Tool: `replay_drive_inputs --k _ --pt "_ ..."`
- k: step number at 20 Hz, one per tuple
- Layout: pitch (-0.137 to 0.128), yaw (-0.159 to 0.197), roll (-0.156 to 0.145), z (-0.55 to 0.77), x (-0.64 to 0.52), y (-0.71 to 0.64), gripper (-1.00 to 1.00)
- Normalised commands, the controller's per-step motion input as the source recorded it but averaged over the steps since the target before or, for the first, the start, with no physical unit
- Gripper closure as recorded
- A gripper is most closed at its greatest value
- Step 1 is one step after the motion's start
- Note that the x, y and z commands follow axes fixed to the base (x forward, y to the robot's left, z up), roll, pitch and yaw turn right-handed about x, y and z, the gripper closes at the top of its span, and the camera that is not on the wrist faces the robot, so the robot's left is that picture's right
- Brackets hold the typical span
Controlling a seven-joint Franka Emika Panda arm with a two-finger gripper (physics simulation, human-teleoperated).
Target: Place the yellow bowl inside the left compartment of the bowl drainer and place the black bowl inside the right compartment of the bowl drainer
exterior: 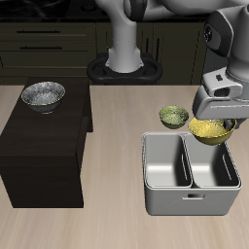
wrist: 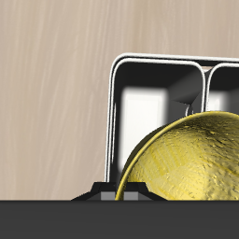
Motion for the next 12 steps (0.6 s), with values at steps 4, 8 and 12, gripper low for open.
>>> replay_drive_inputs --k 4,8,12 --pt "0.020 -0.016 0.007 -0.14 -0.01 0.05 1.00" --pt "0.017 0.000 -0.003 -0.17 0.04 -0.03 1.00" --pt "0.024 -0.003 0.010 -0.25 0.01 0.06 1.00"
